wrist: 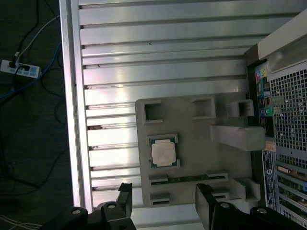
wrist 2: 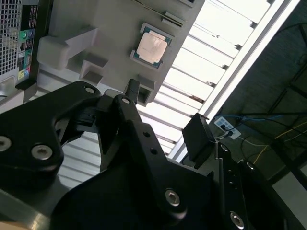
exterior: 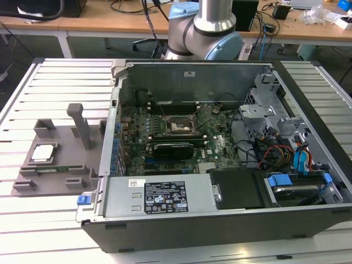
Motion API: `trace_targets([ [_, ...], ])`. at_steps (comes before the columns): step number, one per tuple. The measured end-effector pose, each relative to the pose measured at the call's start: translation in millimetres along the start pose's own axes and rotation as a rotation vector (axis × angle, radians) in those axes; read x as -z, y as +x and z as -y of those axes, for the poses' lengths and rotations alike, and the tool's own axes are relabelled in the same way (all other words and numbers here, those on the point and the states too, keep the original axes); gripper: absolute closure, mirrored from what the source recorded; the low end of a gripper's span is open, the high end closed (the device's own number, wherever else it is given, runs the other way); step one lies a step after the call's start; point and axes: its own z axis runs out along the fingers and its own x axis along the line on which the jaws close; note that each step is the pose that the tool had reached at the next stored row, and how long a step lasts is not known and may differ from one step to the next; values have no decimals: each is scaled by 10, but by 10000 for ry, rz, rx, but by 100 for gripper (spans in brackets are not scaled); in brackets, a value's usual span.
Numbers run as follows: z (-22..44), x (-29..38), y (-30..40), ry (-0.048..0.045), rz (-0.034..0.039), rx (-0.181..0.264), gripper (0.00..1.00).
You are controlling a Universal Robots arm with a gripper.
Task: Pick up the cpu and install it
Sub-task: 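Pick up the cpu and move it towards the insertion slot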
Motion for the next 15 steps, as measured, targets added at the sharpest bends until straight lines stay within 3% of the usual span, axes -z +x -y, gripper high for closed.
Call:
trace_targets([
  [15,1,-79,2,0,1,0,36],
])
